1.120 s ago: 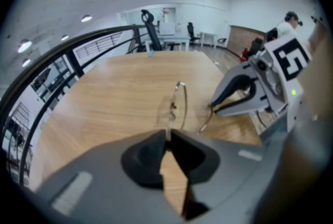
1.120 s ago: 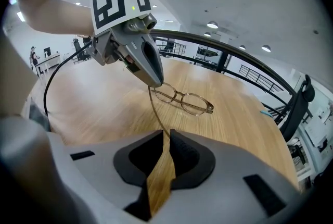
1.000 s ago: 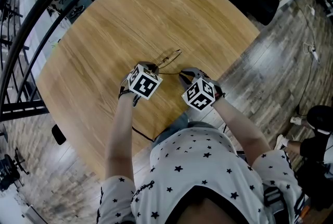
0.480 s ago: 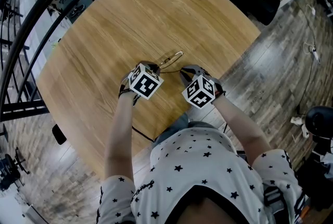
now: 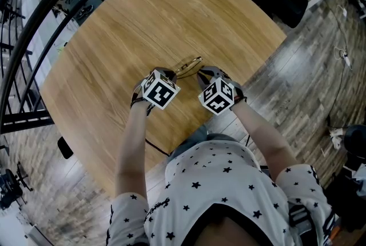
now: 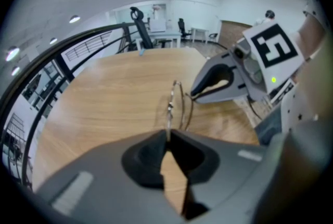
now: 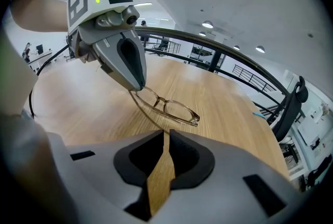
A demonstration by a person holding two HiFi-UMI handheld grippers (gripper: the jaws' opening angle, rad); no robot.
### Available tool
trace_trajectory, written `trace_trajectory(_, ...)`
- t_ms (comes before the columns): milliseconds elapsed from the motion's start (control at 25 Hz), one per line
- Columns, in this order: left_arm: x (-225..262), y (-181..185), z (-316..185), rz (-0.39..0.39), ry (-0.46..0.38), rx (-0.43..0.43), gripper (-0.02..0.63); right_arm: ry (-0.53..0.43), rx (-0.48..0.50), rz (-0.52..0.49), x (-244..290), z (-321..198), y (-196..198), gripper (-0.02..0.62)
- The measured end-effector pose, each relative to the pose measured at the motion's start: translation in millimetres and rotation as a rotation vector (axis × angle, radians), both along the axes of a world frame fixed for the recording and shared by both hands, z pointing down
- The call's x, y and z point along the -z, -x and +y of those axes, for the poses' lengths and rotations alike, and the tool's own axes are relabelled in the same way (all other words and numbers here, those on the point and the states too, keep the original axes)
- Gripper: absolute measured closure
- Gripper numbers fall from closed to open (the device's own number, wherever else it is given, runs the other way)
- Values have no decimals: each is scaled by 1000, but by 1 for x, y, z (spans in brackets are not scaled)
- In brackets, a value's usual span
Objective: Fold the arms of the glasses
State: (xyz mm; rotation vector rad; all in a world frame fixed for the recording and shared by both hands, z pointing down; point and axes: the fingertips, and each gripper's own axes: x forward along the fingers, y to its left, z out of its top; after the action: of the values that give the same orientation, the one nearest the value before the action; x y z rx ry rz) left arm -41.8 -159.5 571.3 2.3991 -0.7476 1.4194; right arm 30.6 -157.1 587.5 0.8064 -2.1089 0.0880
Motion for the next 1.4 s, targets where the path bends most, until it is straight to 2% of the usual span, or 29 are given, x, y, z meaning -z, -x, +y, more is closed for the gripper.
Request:
trace_trajectory(800,1,-1,2,1,7,-15,577,-24,-68,2,3,-19,5,555)
trace_trajectory(1120,1,-1,-1,3,6,22,569,-15,-65,1,1,-18,2,555)
trace_trajectory(1240,2,0,-3,11,-2,35,527,-15,-63,1,1,-18,3,555)
trace_trajectory(1400,5,3,-5,19,-12,47,505,-13,-62,5,1,-16,5,555)
